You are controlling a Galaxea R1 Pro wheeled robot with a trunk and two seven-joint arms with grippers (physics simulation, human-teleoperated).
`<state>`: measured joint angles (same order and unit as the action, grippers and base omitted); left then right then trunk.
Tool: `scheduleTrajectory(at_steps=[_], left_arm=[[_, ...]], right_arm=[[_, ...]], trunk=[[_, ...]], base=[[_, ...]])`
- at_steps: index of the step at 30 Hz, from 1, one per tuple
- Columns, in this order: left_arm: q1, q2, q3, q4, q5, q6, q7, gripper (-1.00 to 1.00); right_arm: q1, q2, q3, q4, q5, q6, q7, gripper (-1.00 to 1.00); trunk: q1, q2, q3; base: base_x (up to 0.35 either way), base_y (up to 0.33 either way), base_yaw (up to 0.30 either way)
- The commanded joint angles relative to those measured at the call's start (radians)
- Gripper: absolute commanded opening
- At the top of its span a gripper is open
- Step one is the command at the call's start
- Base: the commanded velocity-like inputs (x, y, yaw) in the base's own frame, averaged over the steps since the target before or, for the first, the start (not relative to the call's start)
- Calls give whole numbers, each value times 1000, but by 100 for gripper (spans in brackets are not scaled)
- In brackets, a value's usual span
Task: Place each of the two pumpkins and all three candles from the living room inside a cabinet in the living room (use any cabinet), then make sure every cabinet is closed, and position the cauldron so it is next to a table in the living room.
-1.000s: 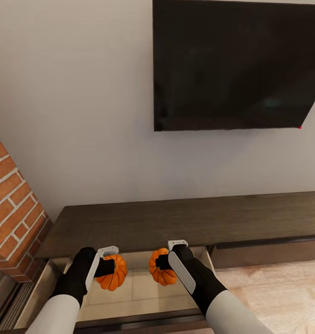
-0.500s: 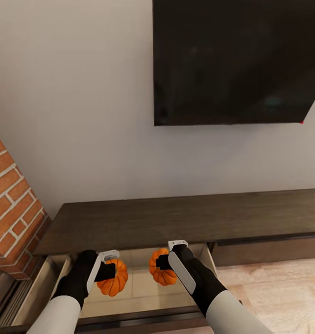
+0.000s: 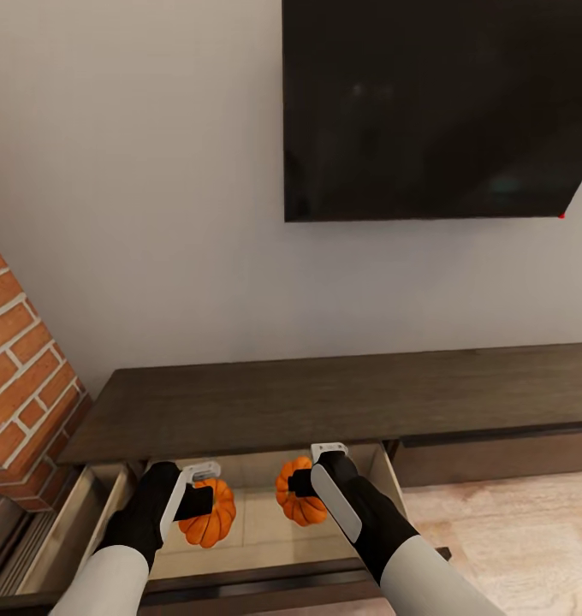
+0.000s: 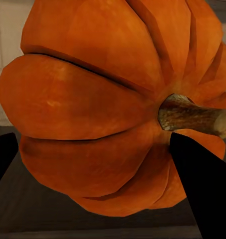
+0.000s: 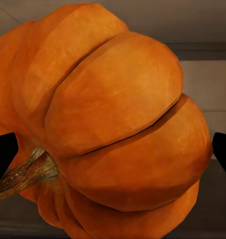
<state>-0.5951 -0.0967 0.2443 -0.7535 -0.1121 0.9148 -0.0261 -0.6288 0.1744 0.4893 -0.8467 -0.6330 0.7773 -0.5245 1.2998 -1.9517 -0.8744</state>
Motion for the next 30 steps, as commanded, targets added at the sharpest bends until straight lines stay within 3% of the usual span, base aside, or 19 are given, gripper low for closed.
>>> scheduleTrajectory(at_steps=[1,11,18,30], left_arm=[[0,0,0,0,-1,0,2,-100],[0,0,-1,0,-1,-11,3,-100],[0,-3,-1,0,-1,-84,4,-100],[0,0,-2,1,-4,-93,5,-100]], right_arm=[[0,0,0,0,0,-2,0,-100],[0,0,2,1,2,-10,1,-100],[0,0,7,7,8,-49,0,-100],[0,0,8,15,12,-58,-8,-100]], trunk=[[4,-7,-3],[42,-77,-35],[69,-126,-56],[115,-210,-94]], base=[[0,0,0],[0,0,0],[0,0,0],[0,0,0]])
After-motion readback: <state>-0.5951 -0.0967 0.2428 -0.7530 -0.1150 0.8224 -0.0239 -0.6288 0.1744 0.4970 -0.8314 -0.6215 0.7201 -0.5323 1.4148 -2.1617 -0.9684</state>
